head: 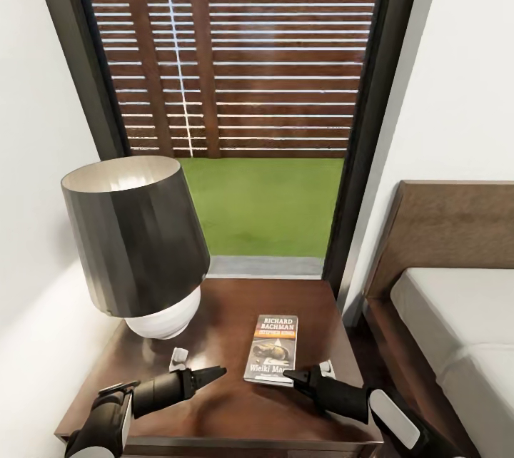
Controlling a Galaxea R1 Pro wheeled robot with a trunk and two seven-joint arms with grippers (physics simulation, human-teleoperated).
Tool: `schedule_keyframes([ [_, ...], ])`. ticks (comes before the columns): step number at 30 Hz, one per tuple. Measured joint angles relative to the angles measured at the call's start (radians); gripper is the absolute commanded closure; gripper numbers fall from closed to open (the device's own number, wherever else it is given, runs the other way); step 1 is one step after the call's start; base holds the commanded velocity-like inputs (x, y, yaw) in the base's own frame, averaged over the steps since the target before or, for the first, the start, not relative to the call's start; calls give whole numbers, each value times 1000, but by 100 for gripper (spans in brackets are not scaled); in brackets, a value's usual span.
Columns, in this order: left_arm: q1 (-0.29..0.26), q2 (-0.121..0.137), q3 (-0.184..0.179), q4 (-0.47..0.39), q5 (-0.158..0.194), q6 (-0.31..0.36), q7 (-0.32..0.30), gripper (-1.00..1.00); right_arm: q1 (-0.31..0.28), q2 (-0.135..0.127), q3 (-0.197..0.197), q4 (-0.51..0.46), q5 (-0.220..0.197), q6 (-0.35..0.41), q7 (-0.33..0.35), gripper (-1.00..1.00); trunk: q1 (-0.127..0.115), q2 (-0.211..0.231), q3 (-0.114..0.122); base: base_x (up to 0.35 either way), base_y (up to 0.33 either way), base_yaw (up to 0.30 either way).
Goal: In the bedroom, move the book from the bed onto either nightstand, and place the two sandals side by side next to the bed.
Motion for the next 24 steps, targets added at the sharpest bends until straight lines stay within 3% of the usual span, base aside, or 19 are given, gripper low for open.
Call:
schedule_keyframes([
  [5,0,0,0,0,0,1,0,-100,0,0,0,0,0,0,0,100,0,0,0,0,0,0],
  [9,0,0,0,0,0,1,0,-100,1,0,1,1,7,-1,-7,100,-2,1,15,0,0,0],
  [19,0,0,0,0,0,0,0,-100,1,0,1,1,9,-2,-7,100,-2,1,15,0,0,0],
  [20,0,0,0,0,0,0,0,-100,1,0,1,1,9,-2,-7,-100,-2,1,15,0,0,0],
  [24,0,0,0,0,0,0,0,-100,1,0,2,1,10,-1,-7,-100,-2,1,15,0,0,0],
])
